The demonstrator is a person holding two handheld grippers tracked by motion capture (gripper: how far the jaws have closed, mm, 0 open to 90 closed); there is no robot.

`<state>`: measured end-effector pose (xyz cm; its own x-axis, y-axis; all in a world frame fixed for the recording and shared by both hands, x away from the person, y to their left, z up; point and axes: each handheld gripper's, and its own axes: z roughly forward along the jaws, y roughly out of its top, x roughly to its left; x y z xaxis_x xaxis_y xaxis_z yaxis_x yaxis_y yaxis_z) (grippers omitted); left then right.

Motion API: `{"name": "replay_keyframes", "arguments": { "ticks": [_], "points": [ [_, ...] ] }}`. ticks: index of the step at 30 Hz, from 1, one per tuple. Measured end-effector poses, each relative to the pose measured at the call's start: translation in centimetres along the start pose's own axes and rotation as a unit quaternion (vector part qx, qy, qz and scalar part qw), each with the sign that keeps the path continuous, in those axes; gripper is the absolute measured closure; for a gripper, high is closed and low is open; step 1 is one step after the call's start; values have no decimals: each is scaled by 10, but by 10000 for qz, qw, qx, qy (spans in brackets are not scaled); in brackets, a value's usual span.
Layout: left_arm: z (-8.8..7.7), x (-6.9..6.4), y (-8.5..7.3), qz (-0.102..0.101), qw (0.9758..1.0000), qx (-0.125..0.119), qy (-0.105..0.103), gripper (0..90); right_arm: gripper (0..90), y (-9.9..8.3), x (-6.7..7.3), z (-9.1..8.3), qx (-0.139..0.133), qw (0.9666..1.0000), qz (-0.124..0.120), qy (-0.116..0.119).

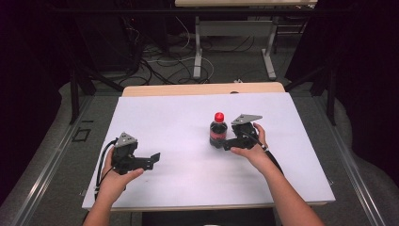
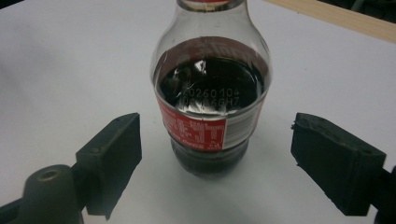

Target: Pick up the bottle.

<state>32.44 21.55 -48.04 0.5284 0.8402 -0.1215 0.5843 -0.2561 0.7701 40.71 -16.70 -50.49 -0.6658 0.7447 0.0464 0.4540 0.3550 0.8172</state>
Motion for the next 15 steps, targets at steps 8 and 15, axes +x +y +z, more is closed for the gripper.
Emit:
{"name": "replay_keyframes", "arguments": {
  "ticks": [8,15],
  "points": [
    [-2,3,-1,-56,10000,6,14,14,176,-1,3,21,70,9999,-4,129],
    [0,4,-1,-82,10000,-4,40,14,209,1,1,30,-11,9999,126,88]
  ]
}}
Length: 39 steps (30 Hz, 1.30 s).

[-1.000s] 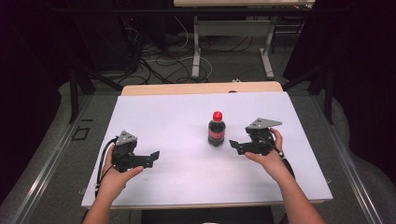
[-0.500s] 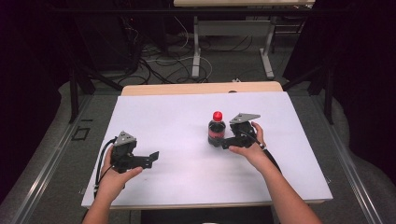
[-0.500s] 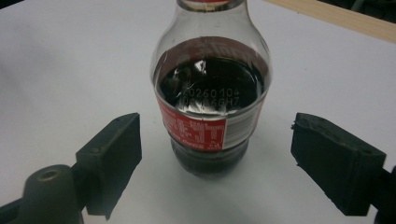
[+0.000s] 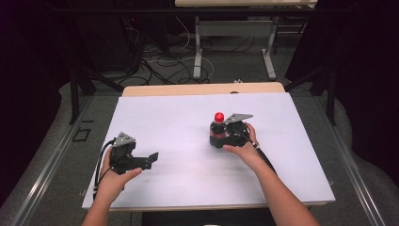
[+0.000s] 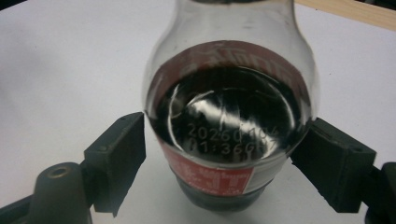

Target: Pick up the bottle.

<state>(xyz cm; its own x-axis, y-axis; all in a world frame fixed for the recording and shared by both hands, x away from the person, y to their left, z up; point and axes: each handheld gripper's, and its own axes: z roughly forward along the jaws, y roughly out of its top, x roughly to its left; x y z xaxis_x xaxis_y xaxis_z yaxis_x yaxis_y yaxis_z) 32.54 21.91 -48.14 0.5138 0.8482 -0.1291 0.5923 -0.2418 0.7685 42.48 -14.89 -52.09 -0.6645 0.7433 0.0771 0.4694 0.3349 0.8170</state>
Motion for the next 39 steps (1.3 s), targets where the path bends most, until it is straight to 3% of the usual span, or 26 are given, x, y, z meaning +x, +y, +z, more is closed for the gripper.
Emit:
{"name": "replay_keyframes", "arguments": {
  "ticks": [2,5,14,16,19,23,27,29,32,39],
  "points": [
    [0,0,0,-20,10000,21,-3,14,223,0,-2,0,49,10000,-45,-3],
    [1,1,-1,14,10000,-9,19,14,262,-1,-4,3,63,9999,126,78],
    [0,3,-1,-16,10000,42,37,14,280,-1,0,3,-41,10000,-70,-46],
    [1,3,-1,-38,9999,-51,105,14,281,0,1,3,-15,9999,-83,-109],
    [2,3,-2,-17,10000,34,47,17,286,0,3,-1,-7,9997,-155,-209],
    [2,1,-2,22,10000,52,33,26,291,1,5,-8,20,10000,-13,-50],
    [2,0,-1,22,10000,47,30,30,293,1,15,-14,0,9995,-279,-170],
    [3,-1,-1,41,10000,9,49,30,293,1,18,-17,37,9995,-271,-182],
    [3,-1,-1,99,9999,-28,63,30,293,0,23,-24,14,9997,-253,-56],
    [1,-4,0,-27,10000,-66,-2,34,294,2,41,-46,-81,9990,-415,107]
  ]
}}
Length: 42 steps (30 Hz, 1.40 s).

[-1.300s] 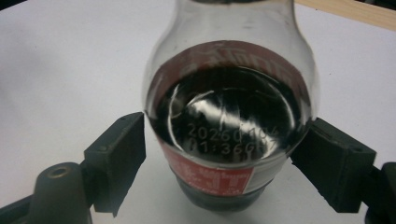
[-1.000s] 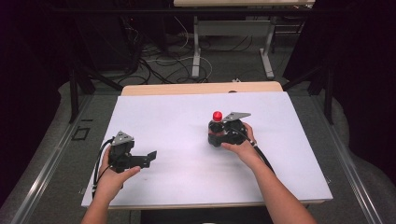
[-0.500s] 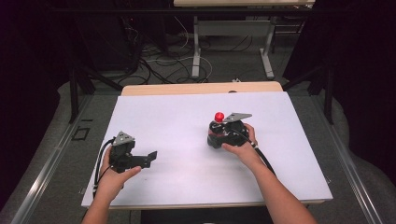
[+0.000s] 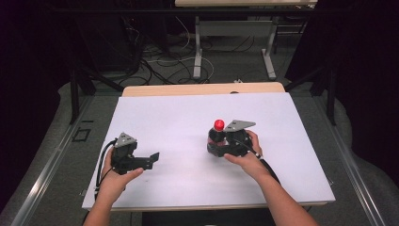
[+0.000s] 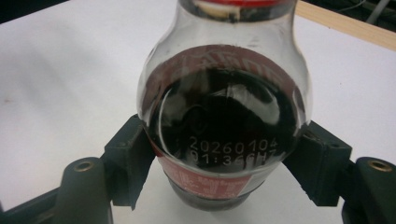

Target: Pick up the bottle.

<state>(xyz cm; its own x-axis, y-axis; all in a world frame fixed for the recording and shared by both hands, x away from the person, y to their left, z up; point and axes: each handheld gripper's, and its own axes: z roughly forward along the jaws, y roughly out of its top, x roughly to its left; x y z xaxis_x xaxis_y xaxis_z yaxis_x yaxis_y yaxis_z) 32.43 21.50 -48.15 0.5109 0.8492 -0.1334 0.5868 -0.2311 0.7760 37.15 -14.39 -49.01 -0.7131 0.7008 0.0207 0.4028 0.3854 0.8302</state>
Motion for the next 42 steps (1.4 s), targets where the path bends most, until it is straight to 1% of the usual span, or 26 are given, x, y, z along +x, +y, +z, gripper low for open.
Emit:
{"name": "replay_keyframes", "arguments": {
  "ticks": [2,4,5,7,9,10,12,14,19,20,22,23,25,27,28,29,31,32,34,35,36,38,39,40,41,42],
  "points": [
    [-2,-1,1,48,10000,2,-36,38,294,1,4,-7,82,9999,-82,96],
    [-3,-3,1,42,10000,-32,-39,41,294,0,12,-14,88,9995,-253,167],
    [-3,-4,1,47,10000,-39,-47,41,294,0,12,-14,88,9995,-253,167],
    [-3,-5,1,55,9999,-113,-44,47,294,-1,19,-20,106,9989,-385,244],
    [-4,-6,2,65,9999,-125,-85,50,294,-1,21,-22,156,9985,-424,296],
    [-4,-7,2,48,9999,-132,-90,61,294,-2,23,-23,104,9985,-417,340],
    [-3,-9,3,73,9997,-174,-134,72,294,-2,27,-25,122,9980,-469,404],
    [-3,-10,3,92,9997,-113,-187,73,294,-3,32,-27,137,9971,-590,465],
    [-2,-16,4,128,9995,-133,-267,73,294,-4,37,-27,145,9965,-609,551],
    [-2,-17,4,174,9992,-111,-335,73,294,-6,39,-26,137,9964,-619,568],
    [-2,-18,4,183,9992,-128,-341,73,294,-8,42,-25,185,9963,-596,588],
    [-2,-20,5,176,9991,-146,-367,73,294,-9,42,-24,185,9958,-648,620],
    [-2,-22,5,184,9987,-158,-453,74,294,-11,45,-23,199,9956,-626,665],
    [-1,-28,7,237,9981,-172,-543,81,294,-13,47,-22,296,9946,-644,757],
    [-1,-28,7,237,9981,-172,-543,87,294,-14,48,-21,247,9948,-644,743],
    [-1,-33,8,314,9975,-181,-613,94,294,-14,50,-20,238,9945,-660,779],
    [-1,-36,9,334,9971,-201,-647,108,294,-15,51,-19,257,9938,-713,809],
    [-1,-42,11,422,9961,-204,-744,121,294,-15,53,-20,291,9937,-699,827],
    [-3,-49,13,541,9949,-211,-822,152,294,-15,54,-21,359,9928,-735,880],
    [-3,-49,13,541,9949,-211,-822,161,294,-16,55,-20,311,9929,-746,874],
    [-3,-56,16,630,9935,-229,-918,163,294,-16,55,-21,324,9928,-753,877],
    [-4,-63,21,737,9918,-235,-1017,166,294,-16,56,-21,345,9924,-767,899],
    [-4,-63,21,737,9918,-235,-1017,169,294,-16,56,-21,345,9924,-767,899],
    [-5,-71,27,823,9897,-268,-1136,175,294,-16,56,-21,346,9923,-760,910],
    [-5,-71,27,823,9897,-268,-1136,177,294,-16,56,-21,365,9921,-756,927],
    [-6,-74,30,874,9888,-243,-1186,193,294,-16,56,-22,382,9920,-763,926]
  ]
}}
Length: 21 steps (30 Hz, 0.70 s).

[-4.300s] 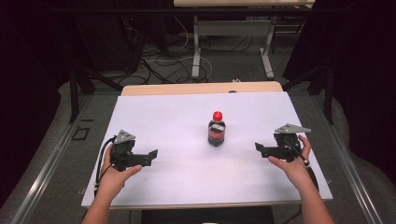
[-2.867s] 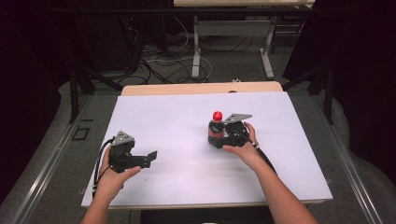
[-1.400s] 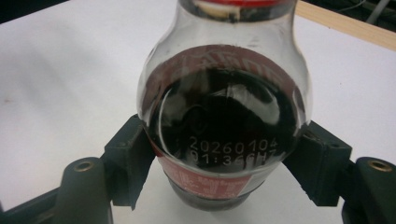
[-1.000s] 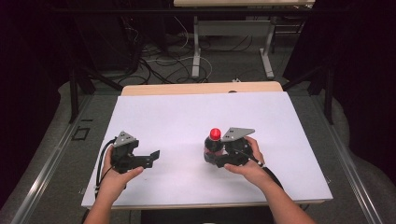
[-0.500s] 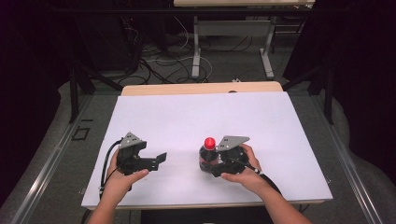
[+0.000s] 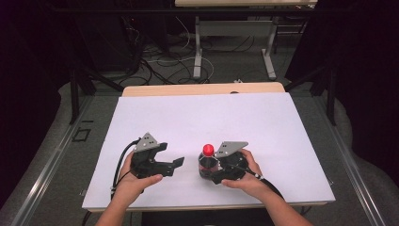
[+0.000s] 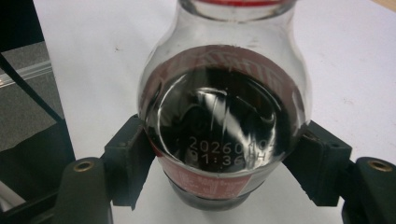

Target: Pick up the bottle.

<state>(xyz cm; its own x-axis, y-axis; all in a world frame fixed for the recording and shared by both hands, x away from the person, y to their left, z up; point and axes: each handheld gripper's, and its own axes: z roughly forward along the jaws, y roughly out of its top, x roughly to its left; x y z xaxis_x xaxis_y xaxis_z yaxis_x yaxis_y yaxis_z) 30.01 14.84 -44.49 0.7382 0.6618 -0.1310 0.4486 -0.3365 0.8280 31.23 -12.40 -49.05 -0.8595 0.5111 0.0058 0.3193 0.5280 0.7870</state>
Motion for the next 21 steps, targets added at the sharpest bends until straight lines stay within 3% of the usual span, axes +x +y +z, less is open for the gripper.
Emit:
{"name": "replay_keyframes", "arguments": {
  "ticks": [1,5,9,13,16,21],
  "points": [
    [1,-4,7,111,9998,-64,-122,208,294,0,0,0,-19,10000,-3,-9],
    [3,-11,16,193,9995,-92,-237,275,294,1,2,0,-5,10000,-31,23],
    [5,-18,29,254,9981,-75,-553,331,294,1,3,-1,46,9999,-80,85],
    [6,-22,38,316,9970,-88,-695,340,294,1,5,0,15,9999,-93,99],
    [6,-26,45,477,9946,-60,-921,344,294,1,6,0,45,9999,-95,134],
    [10,-33,51,600,9918,114,-1120,395,294,1,7,0,81,9996,-132,218]
  ]
}}
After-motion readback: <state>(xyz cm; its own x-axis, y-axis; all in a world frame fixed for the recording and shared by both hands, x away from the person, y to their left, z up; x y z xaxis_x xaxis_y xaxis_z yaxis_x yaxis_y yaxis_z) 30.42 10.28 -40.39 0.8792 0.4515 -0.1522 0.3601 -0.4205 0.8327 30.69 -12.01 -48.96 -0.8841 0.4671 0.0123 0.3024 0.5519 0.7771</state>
